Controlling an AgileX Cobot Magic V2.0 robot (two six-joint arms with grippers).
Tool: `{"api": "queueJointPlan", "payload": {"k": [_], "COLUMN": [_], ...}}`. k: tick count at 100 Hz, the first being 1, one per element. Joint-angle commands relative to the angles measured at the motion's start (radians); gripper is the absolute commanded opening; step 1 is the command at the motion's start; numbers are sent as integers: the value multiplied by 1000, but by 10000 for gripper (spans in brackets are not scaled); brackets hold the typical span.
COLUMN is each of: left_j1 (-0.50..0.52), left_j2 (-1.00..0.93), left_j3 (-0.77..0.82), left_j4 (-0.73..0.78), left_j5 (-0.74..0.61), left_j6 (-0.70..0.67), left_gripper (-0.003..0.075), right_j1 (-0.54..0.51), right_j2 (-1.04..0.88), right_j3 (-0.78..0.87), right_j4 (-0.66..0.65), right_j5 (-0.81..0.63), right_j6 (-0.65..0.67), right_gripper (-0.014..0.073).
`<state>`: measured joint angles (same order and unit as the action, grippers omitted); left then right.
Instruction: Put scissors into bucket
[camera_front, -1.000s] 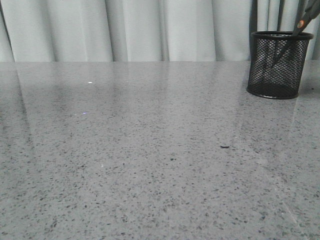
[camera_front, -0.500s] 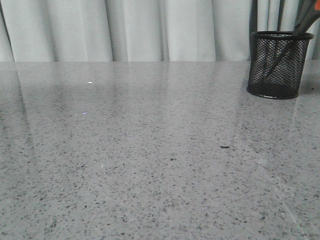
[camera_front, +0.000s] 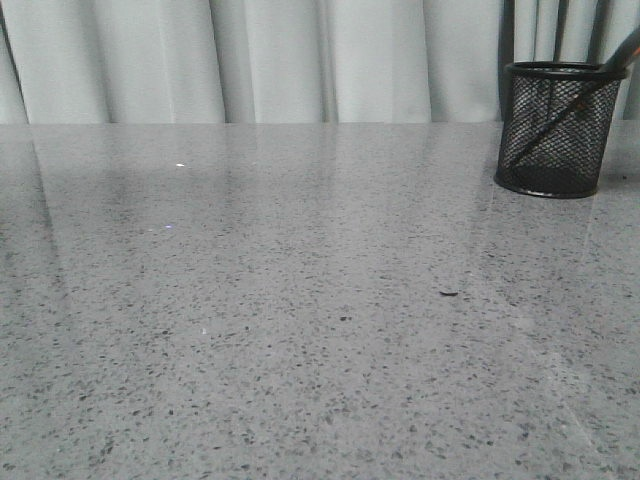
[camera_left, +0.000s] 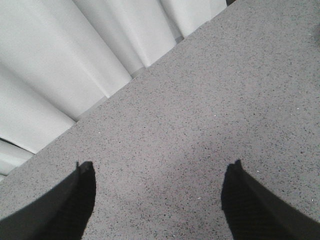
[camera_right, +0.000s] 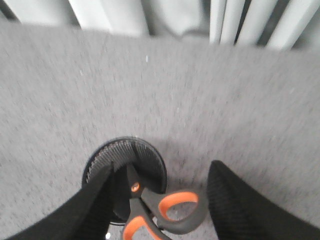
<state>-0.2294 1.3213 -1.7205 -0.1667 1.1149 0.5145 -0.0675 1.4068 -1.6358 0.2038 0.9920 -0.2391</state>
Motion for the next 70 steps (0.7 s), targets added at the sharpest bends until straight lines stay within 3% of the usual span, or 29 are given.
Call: {"api": "queueJointPlan", "payload": {"k": [1,7,16,29,34,54,70], "left_j1": [2,2,2,2,2,2,2], "left_j2": [-25,-25,-25,-25,-27,-61,-169], "left_j3": [-31,-31,-31,-31,-31,-6,151], "left_j4": [-23,-23,-23,-25,-32,-93,-118], "left_j5": [-71,-71,-71,-69,-69,-134,-355], "left_j6": [-8,-8,-8,-8,-8,-27,-39], "left_gripper": [445,401,301,81,-20,-21,-21], "right_j1": [-7,-7,-7,-5,3,78,135], "right_j2": [-75,-98,-123,-161,-186,-325,-478], "right_j3": [-41,-41,-41,-2,38,286,551], "right_j4": [19,54,121,242,292,404,404], "right_j5": [-79,-82,-80,-117,-149,-391,-650], "right_j6": [-11,-11,-11,-46,-88,-280,-285], "right_gripper": [367,332,202,-69,-67,-67,-69]}}
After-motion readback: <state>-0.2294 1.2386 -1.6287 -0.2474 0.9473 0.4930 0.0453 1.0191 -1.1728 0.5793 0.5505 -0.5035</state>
